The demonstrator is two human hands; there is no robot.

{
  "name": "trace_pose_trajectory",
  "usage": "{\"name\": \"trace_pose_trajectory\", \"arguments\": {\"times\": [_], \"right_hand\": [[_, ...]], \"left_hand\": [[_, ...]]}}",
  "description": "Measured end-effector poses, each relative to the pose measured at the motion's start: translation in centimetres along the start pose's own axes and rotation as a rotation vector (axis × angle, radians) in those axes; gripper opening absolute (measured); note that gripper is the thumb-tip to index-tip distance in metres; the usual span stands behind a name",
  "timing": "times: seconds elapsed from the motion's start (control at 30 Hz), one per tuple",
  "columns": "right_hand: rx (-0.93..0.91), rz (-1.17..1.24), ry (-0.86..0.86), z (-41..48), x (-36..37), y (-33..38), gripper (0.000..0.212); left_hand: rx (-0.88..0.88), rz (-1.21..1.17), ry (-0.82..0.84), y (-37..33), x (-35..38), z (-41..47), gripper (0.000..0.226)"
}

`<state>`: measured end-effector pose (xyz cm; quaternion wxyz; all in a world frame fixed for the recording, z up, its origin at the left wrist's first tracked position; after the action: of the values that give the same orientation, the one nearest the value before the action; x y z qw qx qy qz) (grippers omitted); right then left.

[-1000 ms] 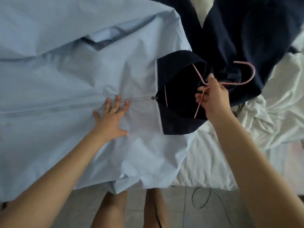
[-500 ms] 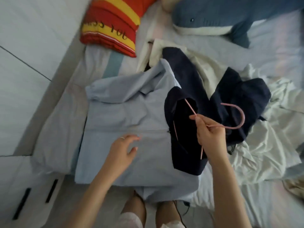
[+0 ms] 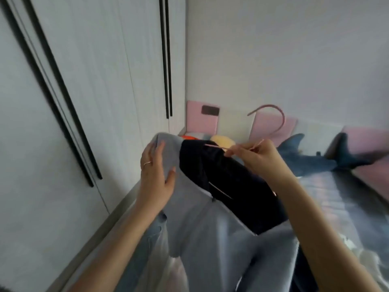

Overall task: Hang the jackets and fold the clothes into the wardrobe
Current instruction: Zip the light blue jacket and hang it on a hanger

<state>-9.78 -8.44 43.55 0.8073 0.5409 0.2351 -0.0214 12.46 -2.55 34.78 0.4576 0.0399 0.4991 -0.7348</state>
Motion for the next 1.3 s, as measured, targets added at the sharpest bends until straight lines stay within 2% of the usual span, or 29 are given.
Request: {"name": "trace_pose_trajectory", "arguments": {"times": [0.1,0.17,0.27,0.37,0.47,0.6,0.8,0.87,1.0,1.07,1.13,1.17,1.23,1.3], "right_hand": [[-0.104,-0.132,0.043,1.0,-2.5,5.0,0.017],[-0.135,-0.158,0.024,1.6,-4.3,6.8,0.016],[-0.173,-0.182,0.029,1.8,-6.6,8.3,0.013],[-0.260,-0.220,0.018,1.2,-8.4,9.1,0.009],[-0.338,-0.287,-0.012,1.0,-9.5,8.7,0.011],[-0.358,-0.445,0.086,0.6,-11.3,8.1,0.013],[-0.188,-0.386,0.252,0.8,-13.8,5.3,0.019],[-0.149,-0.335,0.303,1.1,-13.7,4.0,0.019],[-0.188,-0.312,0.380,1.7,-10.7,1.6,0.021],[-0.226,-0.250,0.343,2.3,-9.0,1.3,0.021],[-0.230,-0.057,0.227,3.1,-9.2,1.7,0.019],[-0.233,0.031,0.185,3.7,-9.1,1.7,0.018],[-0.247,0.055,0.112,4.6,-8.9,1.9,0.020],[-0.258,-0.047,0.092,5.5,-7.5,1.7,0.025]], "left_hand": [[0.130,0.108,-0.098,-2.9,-1.5,3.4,0.059],[0.169,0.187,-0.094,-4.2,-2.3,4.9,0.051],[0.134,0.121,0.017,-5.2,-3.5,6.4,0.040],[-0.022,-0.066,0.264,-5.5,-3.9,6.6,0.019],[-0.066,-0.174,0.368,-5.9,-3.1,6.1,0.029],[0.003,-0.170,0.341,-7.0,-2.4,5.3,0.028],[0.148,-0.203,0.316,-8.3,-2.9,4.7,0.031],[0.167,-0.164,0.310,-8.7,-3.3,4.5,0.032],[0.235,-0.041,0.231,-9.6,-5.5,4.1,0.028],[0.274,-0.003,0.167,-9.2,-6.9,3.4,0.024],[0.301,0.040,0.136,-7.5,-8.0,3.0,0.012],[0.268,0.123,0.127,-5.6,-8.9,2.7,0.019],[0.158,0.348,0.119,-0.8,-10.5,1.9,0.035],[-0.021,0.513,0.100,3.5,-12.3,0.5,0.029]]}}
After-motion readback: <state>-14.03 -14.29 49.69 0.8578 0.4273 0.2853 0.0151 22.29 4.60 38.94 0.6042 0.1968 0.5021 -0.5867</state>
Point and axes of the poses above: each hand's wrist, its own z-axis towards the middle knuckle, its own x-axis out of the palm, y = z × x, the point moved 1 cm from there along z, towards the middle knuckle, and after that the axes turned 5 degrees about -x, right-handed, at the moved point
